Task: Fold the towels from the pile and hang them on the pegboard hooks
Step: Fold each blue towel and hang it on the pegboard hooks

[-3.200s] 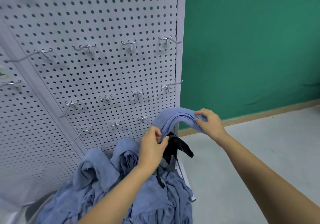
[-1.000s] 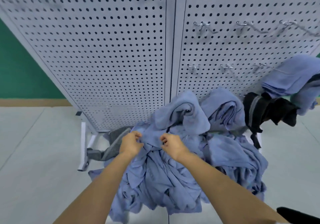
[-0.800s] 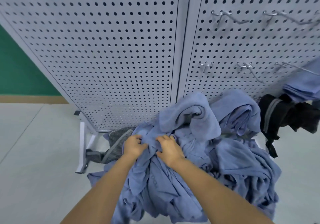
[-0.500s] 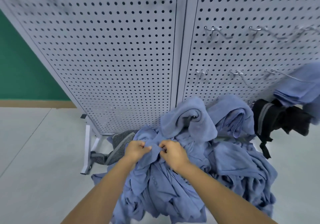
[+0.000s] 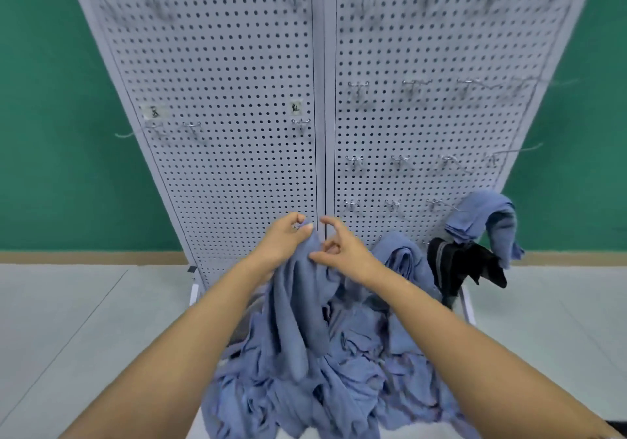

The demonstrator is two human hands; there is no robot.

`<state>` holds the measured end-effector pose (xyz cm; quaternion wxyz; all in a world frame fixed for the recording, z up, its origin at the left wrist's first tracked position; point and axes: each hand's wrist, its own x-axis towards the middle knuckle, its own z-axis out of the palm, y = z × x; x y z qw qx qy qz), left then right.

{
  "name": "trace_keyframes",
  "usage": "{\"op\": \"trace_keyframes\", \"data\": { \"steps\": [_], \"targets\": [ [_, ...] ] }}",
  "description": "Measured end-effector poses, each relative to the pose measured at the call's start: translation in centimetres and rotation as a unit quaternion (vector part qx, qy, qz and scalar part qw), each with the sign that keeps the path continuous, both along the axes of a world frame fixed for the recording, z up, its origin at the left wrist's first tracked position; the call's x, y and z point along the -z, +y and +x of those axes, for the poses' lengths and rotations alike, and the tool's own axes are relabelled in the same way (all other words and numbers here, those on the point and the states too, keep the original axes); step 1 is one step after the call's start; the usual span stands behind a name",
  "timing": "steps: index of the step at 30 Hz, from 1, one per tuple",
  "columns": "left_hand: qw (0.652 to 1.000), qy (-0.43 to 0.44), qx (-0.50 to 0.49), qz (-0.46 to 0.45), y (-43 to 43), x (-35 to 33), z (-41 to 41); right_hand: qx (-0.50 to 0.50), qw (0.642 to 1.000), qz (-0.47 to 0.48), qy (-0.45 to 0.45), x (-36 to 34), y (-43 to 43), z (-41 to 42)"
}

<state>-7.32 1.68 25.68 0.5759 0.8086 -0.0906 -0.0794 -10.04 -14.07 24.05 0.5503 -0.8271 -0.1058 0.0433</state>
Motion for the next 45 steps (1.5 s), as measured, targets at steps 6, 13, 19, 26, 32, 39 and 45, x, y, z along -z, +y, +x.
{"op": "trace_keyframes", "data": {
  "steps": [6, 13, 19, 26, 32, 39, 45],
  "targets": [
    [0.998, 0.0, 0.061, 0.023, -0.7, -7.3, -2.0, -0.01, 0.99, -0.125, -0.066, -8.2, -3.2, -0.9],
    [0.981, 0.136, 0.138, 0.021, -2.2, -9.5, -4.6, 0.043, 0.99, -0.064, -0.12, -13.7, -5.7, -2.2],
    [0.979, 0.149, 0.118, -0.073, -5.8, -9.5, -5.7, 0.025, 0.994, 0.034, -0.101, -14.1, -6.1, -2.6],
    [0.906, 0.141, 0.022, -0.397, -6.3, -9.3, -4.3, 0.193, 0.978, 0.081, 0.016, -10.4, -10.1, -3.7],
    [0.894, 0.14, -0.001, -0.425, -6.7, -10.7, -4.8, 0.11, 0.932, 0.25, 0.239, -6.8, -10.0, -4.3],
    [0.94, 0.092, -0.034, -0.328, -4.4, -10.3, -4.4, 0.178, 0.927, 0.319, 0.09, -10.6, -9.8, -2.6],
    [0.936, 0.104, -0.194, -0.275, -1.8, -9.0, -3.0, 0.31, 0.949, -0.025, -0.052, -12.3, -12.0, -1.2]
  ]
}}
